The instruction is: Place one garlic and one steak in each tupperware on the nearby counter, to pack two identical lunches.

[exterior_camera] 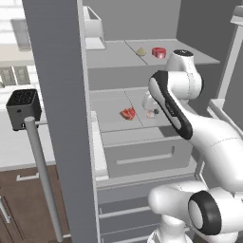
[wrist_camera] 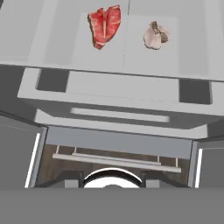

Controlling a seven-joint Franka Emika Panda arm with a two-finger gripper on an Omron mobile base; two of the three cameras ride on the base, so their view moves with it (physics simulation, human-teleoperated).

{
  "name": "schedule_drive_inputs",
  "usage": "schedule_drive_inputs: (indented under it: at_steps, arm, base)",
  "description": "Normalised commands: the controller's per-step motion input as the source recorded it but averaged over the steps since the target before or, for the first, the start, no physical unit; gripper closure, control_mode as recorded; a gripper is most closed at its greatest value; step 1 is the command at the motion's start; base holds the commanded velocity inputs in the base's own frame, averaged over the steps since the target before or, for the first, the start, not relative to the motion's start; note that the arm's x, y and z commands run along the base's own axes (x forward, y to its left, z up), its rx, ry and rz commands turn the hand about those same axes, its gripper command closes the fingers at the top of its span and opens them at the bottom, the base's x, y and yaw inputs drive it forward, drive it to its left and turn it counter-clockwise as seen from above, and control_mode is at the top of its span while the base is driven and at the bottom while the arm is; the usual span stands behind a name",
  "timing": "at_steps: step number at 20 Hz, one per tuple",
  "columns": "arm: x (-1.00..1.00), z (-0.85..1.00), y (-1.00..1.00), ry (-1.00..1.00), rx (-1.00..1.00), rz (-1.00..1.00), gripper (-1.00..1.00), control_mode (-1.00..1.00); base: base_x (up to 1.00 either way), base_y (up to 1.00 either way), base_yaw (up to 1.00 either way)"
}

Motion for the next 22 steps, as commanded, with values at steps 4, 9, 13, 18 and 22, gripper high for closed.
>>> schedule_drive_inputs:
  at_steps: [4, 9, 13, 18, 22]
  arm:
    - [0.00, -0.41, -0.01, -0.19, -0.02, -0.01, -1.00, -1.00]
    - [0.00, -0.76, -0.28, -0.38, -0.05, -0.02, -1.00, -1.00]
    - [0.05, -0.23, -0.36, -0.06, 0.00, 0.00, -1.00, -1.00]
    - [0.53, 0.00, -0.35, 0.05, 0.04, -0.03, -1.00, -1.00]
    - [0.88, -0.12, -0.33, 0.05, 0.01, 0.00, -1.00, -1.00]
  base:
    - [0.00, 0.00, 0.00]
    - [0.00, 0.00, 0.00]
    - [0.00, 0.00, 0.00]
    - [0.00, 0.00, 0.00]
    - [0.00, 0.00, 0.00]
